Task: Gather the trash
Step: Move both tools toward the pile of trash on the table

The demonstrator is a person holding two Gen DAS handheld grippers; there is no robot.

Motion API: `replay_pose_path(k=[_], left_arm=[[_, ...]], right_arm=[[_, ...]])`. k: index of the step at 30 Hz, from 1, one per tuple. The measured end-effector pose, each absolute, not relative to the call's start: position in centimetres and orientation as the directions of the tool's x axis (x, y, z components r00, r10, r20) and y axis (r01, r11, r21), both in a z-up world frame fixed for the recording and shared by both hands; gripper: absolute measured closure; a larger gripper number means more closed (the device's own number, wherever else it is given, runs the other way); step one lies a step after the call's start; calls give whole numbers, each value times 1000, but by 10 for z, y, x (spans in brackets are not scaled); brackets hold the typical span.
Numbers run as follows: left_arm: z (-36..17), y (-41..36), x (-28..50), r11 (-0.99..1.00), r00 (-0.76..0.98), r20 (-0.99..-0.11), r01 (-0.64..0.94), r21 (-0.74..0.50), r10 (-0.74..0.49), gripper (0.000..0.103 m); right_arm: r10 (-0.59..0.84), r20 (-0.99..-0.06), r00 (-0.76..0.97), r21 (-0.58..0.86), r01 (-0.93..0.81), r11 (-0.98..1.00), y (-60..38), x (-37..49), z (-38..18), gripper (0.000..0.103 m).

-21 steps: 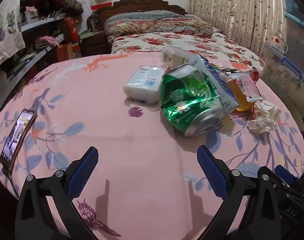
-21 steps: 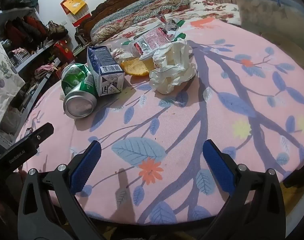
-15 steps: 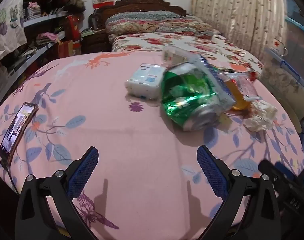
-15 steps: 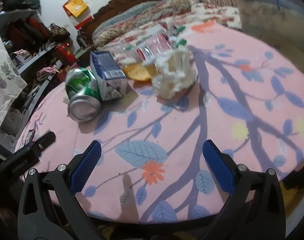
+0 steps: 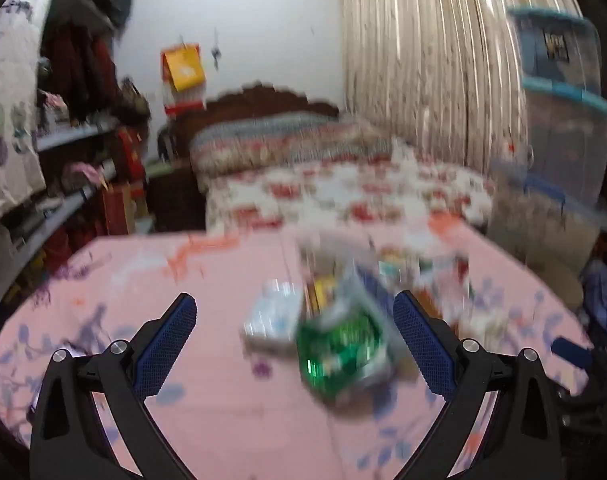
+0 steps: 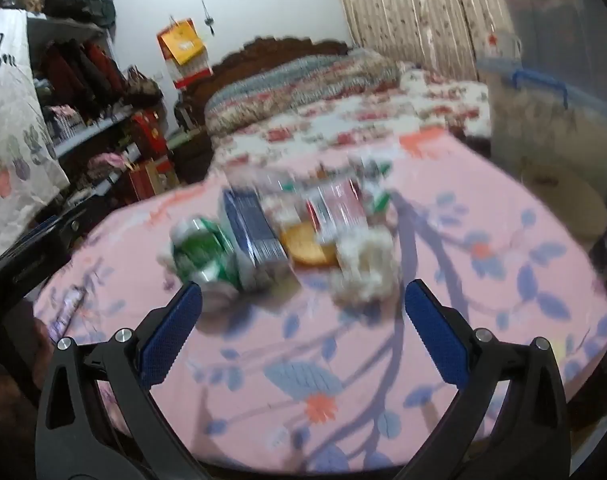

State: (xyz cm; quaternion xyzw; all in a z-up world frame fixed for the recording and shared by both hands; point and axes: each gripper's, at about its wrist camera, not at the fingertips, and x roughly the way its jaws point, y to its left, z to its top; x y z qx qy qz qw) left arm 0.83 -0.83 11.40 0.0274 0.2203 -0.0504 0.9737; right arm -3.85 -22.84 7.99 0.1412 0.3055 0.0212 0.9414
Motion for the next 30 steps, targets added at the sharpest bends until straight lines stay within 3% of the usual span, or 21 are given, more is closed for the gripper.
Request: replay_pose_path(k=[4,14,30], left_arm=[[128,-14,4,995,918,-388,97,13,-84,9],[101,-8,-7,993,891,-441,122,-4,-111,9],[92,-3,-10,994,892,-440,112,-3,-102,9]], right_arm=[[116,-501,857,301,47,952,-220,-48,96,3],[44,-432,901,342,118,932,-225,-70,94,3],[86,-459,884,344,87,935,-218,-68,86,5]])
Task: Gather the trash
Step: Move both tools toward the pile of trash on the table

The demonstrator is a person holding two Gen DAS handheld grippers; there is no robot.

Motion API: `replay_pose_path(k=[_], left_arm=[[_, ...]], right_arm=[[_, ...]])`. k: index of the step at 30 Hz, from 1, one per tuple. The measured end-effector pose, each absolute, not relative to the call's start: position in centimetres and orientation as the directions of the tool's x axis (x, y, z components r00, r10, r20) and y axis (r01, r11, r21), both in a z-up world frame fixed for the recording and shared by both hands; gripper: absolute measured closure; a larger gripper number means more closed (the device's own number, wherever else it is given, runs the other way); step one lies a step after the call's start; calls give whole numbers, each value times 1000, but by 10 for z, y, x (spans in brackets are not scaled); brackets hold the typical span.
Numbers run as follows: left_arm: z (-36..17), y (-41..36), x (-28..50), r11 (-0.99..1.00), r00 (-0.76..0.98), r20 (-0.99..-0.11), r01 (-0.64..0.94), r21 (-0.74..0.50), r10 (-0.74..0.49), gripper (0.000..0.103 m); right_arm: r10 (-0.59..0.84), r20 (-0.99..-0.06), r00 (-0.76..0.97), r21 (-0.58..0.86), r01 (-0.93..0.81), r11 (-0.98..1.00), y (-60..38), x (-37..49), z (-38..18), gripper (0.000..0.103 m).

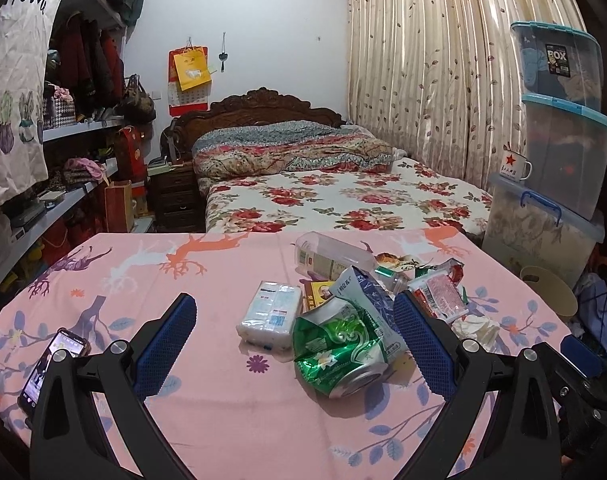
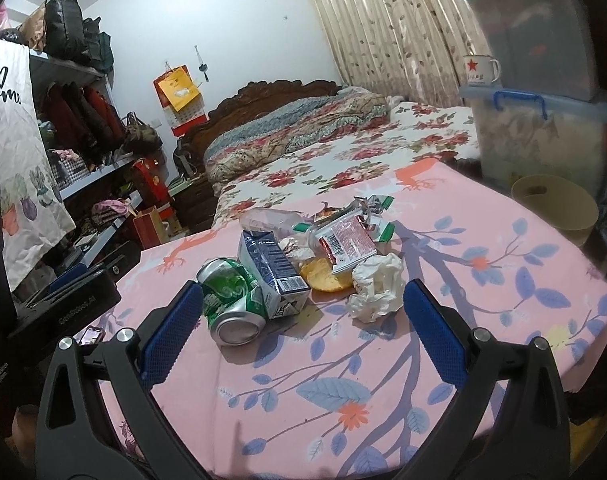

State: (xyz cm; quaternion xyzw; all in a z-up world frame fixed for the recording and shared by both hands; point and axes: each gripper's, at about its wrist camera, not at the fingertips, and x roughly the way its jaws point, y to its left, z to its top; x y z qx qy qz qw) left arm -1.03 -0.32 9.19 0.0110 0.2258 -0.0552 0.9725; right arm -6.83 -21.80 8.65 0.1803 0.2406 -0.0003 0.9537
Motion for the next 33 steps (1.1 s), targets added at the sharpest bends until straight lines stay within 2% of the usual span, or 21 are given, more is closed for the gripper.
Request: replay_pose_path(k=[6,14,26,30,33], left_arm=[[88,-5,-11,994,889,-447,112,2,-99,9],[82,-5,-8,994,882,-464,104,12,-87,9],[75,-5,-6,995,871,-483,103,14,-83,9],[71,9,7,989,829,-541,135,-59,-145,9],[68,33,17,992,824,-553,77,-98,-119,9]], right_arm=[[113,-474,873,351,69,934,-216,-66,83,17],[128,-481,867,358,62,932,-216,-64,80,24],[112,-485,868,358,79,931,-219,-63,75,24],[116,-494,862,364,84,927,-221,-61,74,23],[116,-499,859,372,91,924,-224,-60,71,19]])
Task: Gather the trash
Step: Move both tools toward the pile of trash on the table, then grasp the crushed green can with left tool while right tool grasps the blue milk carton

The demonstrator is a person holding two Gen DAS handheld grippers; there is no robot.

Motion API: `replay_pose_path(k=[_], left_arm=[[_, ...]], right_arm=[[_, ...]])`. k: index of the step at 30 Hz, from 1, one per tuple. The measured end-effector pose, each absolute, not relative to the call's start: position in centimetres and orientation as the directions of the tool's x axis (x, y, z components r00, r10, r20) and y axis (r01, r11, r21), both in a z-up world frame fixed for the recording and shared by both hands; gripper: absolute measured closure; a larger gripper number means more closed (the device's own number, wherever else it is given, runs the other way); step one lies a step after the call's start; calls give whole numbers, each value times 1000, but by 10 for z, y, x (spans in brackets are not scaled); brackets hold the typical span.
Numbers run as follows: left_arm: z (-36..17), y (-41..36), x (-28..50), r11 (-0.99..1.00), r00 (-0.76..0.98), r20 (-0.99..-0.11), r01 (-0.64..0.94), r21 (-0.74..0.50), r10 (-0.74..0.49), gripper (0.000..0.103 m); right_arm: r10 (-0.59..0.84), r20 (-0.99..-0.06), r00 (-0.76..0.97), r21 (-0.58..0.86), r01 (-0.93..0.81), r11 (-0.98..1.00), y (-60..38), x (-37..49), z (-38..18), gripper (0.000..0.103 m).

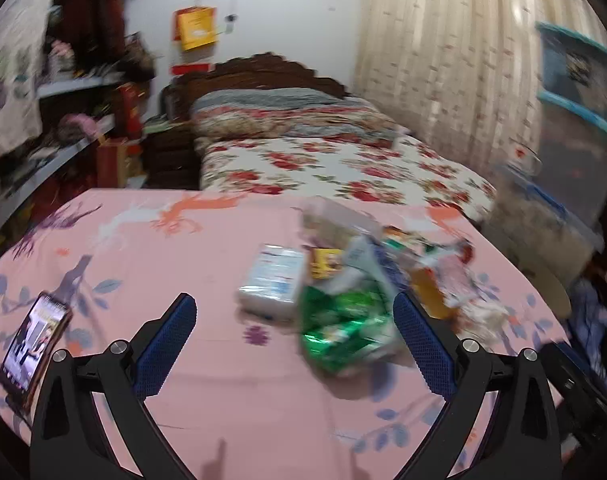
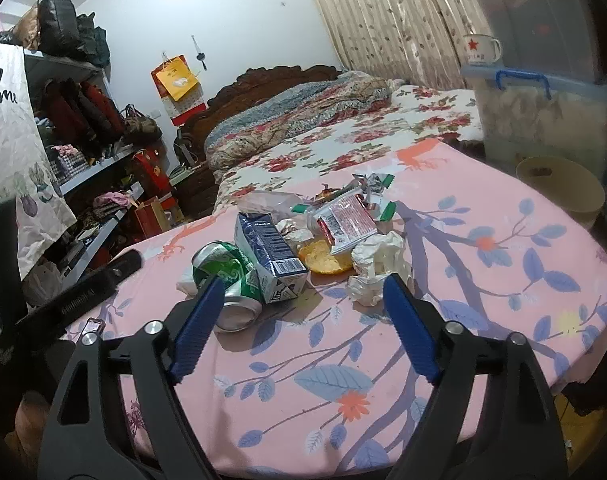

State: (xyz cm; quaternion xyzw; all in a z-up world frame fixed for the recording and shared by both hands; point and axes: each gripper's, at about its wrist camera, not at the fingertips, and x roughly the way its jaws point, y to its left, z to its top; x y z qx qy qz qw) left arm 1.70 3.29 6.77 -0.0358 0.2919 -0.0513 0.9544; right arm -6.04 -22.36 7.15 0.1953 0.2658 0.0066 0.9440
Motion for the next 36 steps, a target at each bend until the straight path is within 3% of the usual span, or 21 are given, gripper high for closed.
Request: replay_pose_path(k=[4,8,14,20,36], left_arm=[[56,59,28,993,805,-586,31,-115,-93,9],[42,73,38,976,753,-635,41,-213,-170,10],[21,53,57,953,650,-702,132,-272,-290,25],[4,45,81,926,572,-732,163,-341,-370,34],[-32,39,120,832,424,-718,215,-512,-552,39]], right_arm=[[126,-516,847,386,98,917,-226,-55,65,19],[172,-555,814,419,94,903,-227,-42,52,20],[230,-600,766,420,57,906,-223,-19,37,39],[275,-657,702,392,6,920,-212,13,23,47],[227,-684,693,270,-48,962,-188,79,25,46]])
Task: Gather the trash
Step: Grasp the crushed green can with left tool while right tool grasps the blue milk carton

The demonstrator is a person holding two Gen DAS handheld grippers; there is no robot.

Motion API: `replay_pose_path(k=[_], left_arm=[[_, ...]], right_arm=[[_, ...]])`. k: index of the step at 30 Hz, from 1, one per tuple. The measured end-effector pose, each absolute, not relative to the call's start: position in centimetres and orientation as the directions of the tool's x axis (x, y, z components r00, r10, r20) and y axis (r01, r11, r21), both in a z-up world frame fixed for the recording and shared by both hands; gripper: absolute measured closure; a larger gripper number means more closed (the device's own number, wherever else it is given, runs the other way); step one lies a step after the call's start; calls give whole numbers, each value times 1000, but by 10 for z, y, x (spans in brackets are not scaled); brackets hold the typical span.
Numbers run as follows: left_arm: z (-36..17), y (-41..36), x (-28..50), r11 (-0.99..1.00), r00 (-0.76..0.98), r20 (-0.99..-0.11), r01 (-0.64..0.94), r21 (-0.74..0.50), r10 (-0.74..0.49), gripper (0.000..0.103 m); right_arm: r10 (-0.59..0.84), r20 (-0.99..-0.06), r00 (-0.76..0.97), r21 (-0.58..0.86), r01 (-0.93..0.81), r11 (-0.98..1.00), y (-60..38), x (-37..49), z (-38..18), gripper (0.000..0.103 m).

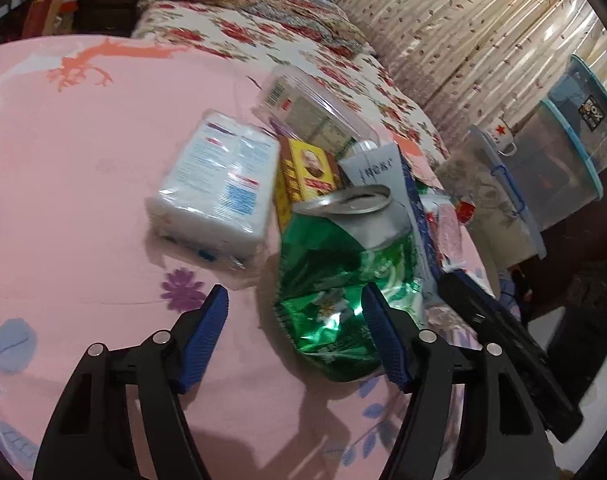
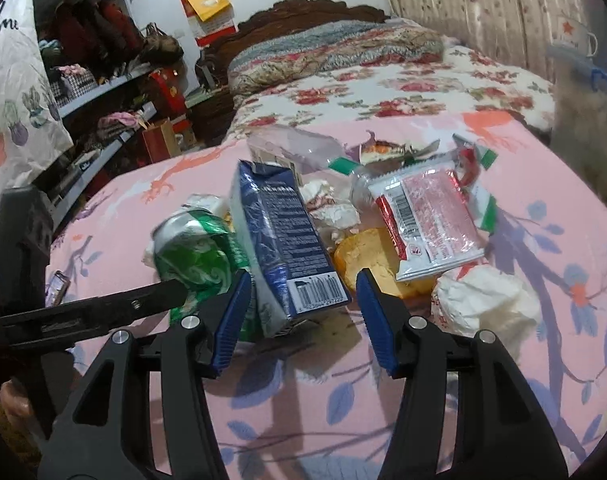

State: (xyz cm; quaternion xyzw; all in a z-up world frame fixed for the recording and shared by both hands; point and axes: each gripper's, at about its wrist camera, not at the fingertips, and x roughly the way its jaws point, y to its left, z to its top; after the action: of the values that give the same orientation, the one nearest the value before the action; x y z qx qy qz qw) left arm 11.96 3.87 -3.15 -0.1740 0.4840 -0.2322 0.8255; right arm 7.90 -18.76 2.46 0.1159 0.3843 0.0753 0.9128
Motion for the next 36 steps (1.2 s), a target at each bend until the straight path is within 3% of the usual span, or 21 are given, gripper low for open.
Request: replay_pose_path(k=[10,16,22,23,24,26,36], left_arm=[[-43,31,122,713,346,-631,210,-669,-694,38],[-36,39,115,694,376,-600,198,-693,-706,58],[-27,42,104,689,386,-585,230,-688,-713,58],[-27,42,102,696,388,-591,232,-680,-707,68],[-26,41,99,727,411,-613,228,-648,-675,87],[-24,45,96,748,438,-619,235,-620,-651,89],[-4,76,82,715,470,-559,277,-642,-683,89]], right_arm=[[304,-715,630,367,-32,930,-198,88,0,45],[316,-725,612,390,-14,921,-198,86,-6,44],[308,-732,607,364,-34,931,-189,77,-7,44],[299,-734,609,357,-29,934,-190,77,-7,44],[283,-737,614,347,-15,938,-191,77,-6,44],[292,-726,622,356,-22,934,-195,74,-1,43],[224,-655,721,186,-133,973,-191,85,39,17]])
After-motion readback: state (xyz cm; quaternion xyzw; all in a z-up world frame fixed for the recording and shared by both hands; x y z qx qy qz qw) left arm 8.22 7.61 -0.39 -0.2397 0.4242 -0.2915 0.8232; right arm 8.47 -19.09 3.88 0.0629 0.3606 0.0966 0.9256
